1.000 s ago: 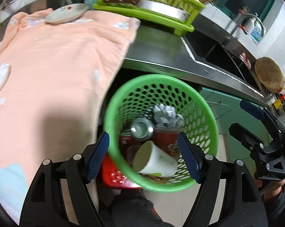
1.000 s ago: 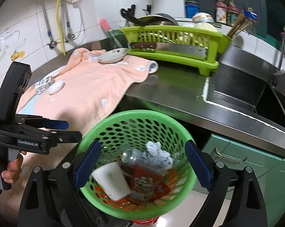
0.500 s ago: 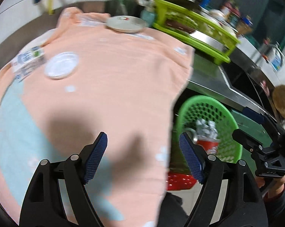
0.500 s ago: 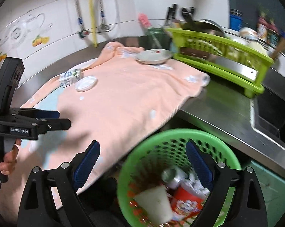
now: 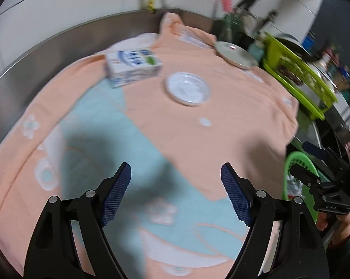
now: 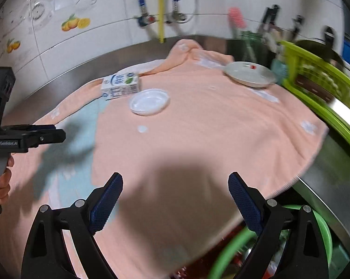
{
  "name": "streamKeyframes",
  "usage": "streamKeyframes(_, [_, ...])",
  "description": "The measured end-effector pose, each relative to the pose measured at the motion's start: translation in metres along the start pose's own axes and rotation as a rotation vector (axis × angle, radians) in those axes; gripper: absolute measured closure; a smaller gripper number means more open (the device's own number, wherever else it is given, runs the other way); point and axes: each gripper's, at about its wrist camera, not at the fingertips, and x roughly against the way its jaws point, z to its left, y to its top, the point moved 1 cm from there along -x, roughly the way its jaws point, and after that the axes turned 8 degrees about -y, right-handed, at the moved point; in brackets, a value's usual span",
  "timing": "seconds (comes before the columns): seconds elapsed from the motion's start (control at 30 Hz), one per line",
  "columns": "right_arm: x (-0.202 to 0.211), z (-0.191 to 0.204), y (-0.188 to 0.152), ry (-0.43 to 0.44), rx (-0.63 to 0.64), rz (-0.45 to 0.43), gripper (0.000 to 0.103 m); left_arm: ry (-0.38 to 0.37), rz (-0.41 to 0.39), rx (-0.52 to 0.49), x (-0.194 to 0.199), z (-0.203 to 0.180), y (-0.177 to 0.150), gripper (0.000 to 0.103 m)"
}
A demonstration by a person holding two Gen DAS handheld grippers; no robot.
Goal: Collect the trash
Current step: 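Return the right gripper to the towel and grasp the white plastic lid, then grasp the white milk carton with the left gripper while the right gripper holds the lid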
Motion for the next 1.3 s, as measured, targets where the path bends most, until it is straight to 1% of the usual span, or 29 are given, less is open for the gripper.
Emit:
streamKeyframes(0.1, [-0.024, 0.017, 0.023, 0.040, 0.015, 0.018, 0.013, 0.020, -0.011, 0.027, 0.003, 0.023, 0.004, 0.024])
streamKeyframes(0.27, [-0.067, 0.041, 0.059, 0.090, 0.035, 0.056, 0.011, 0.039, -0.013, 0.066, 0.000, 0.050, 0.007, 0.024])
streamKeyframes(0.43, [-0.110, 0.062, 0.084, 0.098, 0.055, 0.100, 0.011, 0.049, -0.004, 0.091, -0.006, 0.070, 0.010, 0.024])
streamKeyframes(0.73, [-0.156, 0.081, 0.103, 0.055, 0.100, 0.147, 0.009, 0.045, 0.000, 0.097, -0.017, 0.083, 0.016, 0.024])
streamKeyframes(0.87, [-0.174, 0.082, 0.109, 0.032, 0.096, 0.163, 0.008, 0.046, 0.007, 0.086, -0.024, 0.085, 0.023, 0.024])
streamKeyframes(1.07, [-0.193, 0.076, 0.117, 0.056, 0.050, 0.200, 0.008, 0.071, 0.019, 0.053, -0.035, 0.088, 0.036, 0.023])
streamKeyframes(1.3, [-0.199, 0.073, 0.120, 0.023, 0.061, 0.170, 0.009, 0.104, 0.019, 0.019, -0.049, 0.095, 0.055, 0.022])
